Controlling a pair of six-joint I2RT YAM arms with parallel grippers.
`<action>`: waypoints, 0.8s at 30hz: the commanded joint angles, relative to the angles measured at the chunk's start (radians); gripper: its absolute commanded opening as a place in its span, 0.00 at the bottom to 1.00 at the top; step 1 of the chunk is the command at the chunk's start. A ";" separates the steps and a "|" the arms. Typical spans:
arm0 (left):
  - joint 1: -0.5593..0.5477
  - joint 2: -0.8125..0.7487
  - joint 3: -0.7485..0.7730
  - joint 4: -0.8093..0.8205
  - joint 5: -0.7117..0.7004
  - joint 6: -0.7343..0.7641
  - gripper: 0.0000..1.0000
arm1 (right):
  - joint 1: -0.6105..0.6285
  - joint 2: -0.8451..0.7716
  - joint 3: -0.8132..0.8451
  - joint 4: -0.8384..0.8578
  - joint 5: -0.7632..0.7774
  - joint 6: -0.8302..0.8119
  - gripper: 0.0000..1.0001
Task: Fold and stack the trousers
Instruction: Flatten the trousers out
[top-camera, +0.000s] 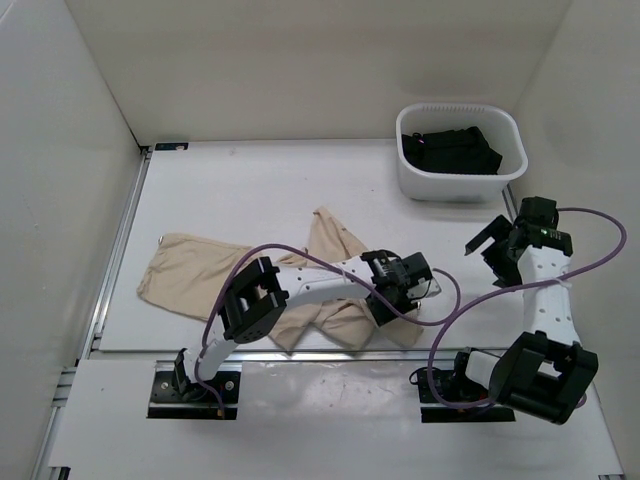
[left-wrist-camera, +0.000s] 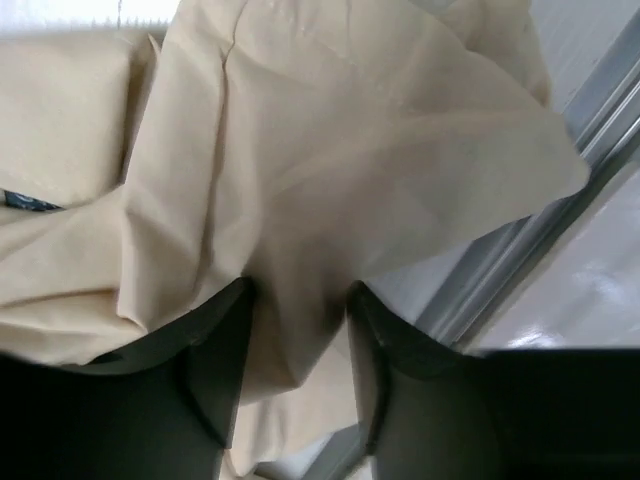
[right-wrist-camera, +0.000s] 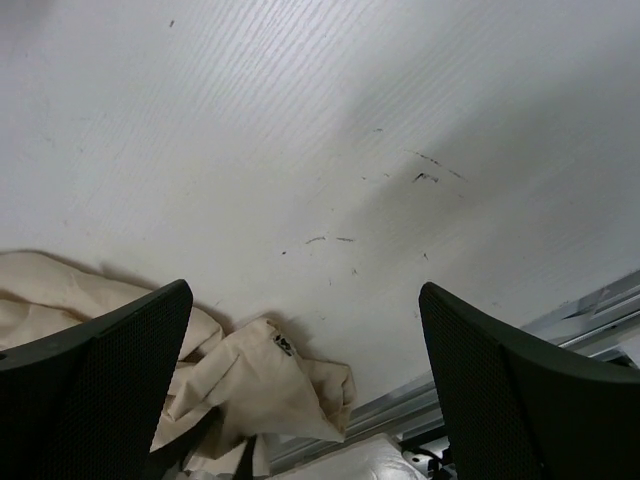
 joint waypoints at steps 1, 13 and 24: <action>0.007 -0.036 -0.015 0.019 0.017 0.002 0.50 | -0.002 -0.011 -0.023 -0.001 -0.041 -0.027 0.99; 0.270 -0.342 0.255 0.019 -0.247 0.002 0.14 | -0.002 -0.002 -0.059 -0.017 -0.180 -0.170 0.99; 0.952 -0.730 -0.055 -0.037 -0.135 0.002 0.14 | 0.403 0.132 -0.167 0.258 -0.322 0.008 0.99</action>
